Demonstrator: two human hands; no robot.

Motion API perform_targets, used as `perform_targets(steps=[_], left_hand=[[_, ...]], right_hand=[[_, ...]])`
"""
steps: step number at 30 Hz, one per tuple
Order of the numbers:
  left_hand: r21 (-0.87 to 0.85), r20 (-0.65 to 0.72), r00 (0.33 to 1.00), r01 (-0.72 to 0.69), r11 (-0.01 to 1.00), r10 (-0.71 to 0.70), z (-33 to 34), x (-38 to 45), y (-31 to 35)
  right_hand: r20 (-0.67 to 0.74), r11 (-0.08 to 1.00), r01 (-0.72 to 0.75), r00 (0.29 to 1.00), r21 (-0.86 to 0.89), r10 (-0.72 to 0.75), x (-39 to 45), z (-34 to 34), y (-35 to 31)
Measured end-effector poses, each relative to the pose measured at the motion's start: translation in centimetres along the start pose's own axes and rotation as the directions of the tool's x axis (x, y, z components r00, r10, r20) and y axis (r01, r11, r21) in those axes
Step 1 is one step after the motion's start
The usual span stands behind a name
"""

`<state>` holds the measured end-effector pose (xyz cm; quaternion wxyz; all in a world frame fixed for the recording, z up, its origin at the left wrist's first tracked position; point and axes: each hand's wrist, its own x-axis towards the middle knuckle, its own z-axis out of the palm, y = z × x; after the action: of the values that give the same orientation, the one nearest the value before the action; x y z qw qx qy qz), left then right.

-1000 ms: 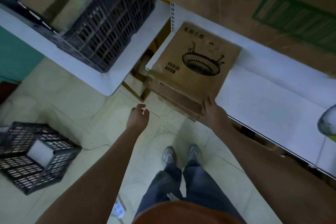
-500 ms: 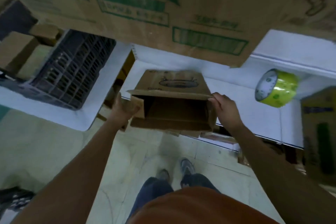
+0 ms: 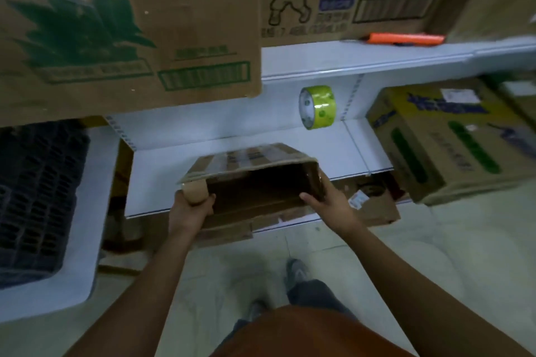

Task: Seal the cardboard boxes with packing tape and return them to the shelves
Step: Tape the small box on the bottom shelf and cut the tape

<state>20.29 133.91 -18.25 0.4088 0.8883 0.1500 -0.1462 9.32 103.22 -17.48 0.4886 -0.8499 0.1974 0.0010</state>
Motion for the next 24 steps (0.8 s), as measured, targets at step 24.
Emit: perform_targets(steps=[24], left_hand=[[0.201,0.257,0.963,-0.134,0.97,0.08,22.4,-7.3,21.0]], right_hand=[[-0.113,0.902,-0.276,0.961,-0.332,0.252,3.2,-26.3,9.3]])
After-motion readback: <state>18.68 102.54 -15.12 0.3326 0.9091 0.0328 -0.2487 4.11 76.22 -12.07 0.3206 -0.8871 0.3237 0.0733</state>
